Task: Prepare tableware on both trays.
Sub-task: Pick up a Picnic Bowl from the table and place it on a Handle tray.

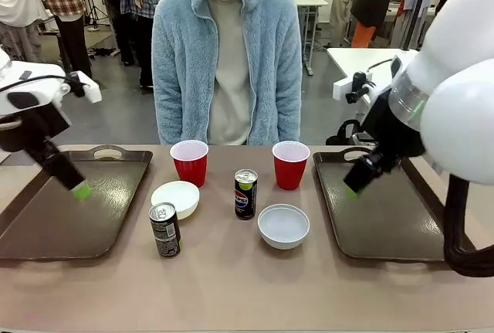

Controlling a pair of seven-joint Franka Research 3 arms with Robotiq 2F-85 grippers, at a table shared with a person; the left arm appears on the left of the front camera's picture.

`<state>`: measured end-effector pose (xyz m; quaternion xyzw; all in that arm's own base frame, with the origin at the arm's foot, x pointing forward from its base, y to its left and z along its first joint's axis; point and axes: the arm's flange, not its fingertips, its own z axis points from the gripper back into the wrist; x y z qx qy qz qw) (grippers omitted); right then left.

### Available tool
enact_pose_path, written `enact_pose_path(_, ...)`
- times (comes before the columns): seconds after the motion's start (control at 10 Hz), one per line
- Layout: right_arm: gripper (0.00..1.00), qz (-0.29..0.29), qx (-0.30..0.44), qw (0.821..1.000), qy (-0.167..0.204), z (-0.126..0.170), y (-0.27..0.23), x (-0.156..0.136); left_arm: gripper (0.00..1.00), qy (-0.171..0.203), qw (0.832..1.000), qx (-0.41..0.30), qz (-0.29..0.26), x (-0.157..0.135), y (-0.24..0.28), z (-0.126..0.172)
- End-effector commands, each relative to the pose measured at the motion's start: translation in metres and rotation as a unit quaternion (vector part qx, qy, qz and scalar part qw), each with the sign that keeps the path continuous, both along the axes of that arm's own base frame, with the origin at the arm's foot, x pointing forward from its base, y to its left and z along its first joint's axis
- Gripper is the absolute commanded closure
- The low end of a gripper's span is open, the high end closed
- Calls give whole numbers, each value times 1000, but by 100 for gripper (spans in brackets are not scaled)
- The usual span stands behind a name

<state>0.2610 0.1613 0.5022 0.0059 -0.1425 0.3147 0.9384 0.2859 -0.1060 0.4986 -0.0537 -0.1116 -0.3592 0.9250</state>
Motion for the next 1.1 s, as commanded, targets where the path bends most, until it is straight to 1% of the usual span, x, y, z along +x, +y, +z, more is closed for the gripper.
enact_pose_path(0.0,0,-5,-23,1000,9,-82,-36,-50,0,-33,999,25,23,-34,17,-37)
enact_pose_path(0.1,0,0,0,1000,0,0,0,0,0,0,1000,0,0,0,0,0)
enact_pose_path(0.2,0,0,0,1000,0,0,0,0,0,0,1000,0,0,0,0,0)
enact_pose_path(0.3,0,-1,-11,1000,21,-4,-2,-6,0,2,1000,10,8,-4,5,3)
enact_pose_path(0.4,0,3,119,992,40,-12,-33,5,0,39,989,-139,-27,12,31,1)
enact_pose_path(0.5,0,-10,219,974,50,-14,-70,3,0,73,969,-232,-47,19,56,2)
enact_pose_path(0.6,0,-21,290,956,47,-15,-102,-4,0,91,953,-283,-58,22,74,2)
enact_pose_path(0.7,0,-31,349,936,45,-19,-131,-6,0,102,941,-317,-57,29,88,2)
enact_pose_path(0.8,0,-45,381,922,50,-27,-148,-6,0,111,931,-346,-43,40,104,-1)
enact_pose_path(0.9,0,-66,428,899,62,-46,-179,-6,0,110,916,-387,-5,48,125,-12)
enact_pose_path(1.0,0,-89,467,877,71,-64,-203,-5,0,112,906,-408,27,54,151,-16)
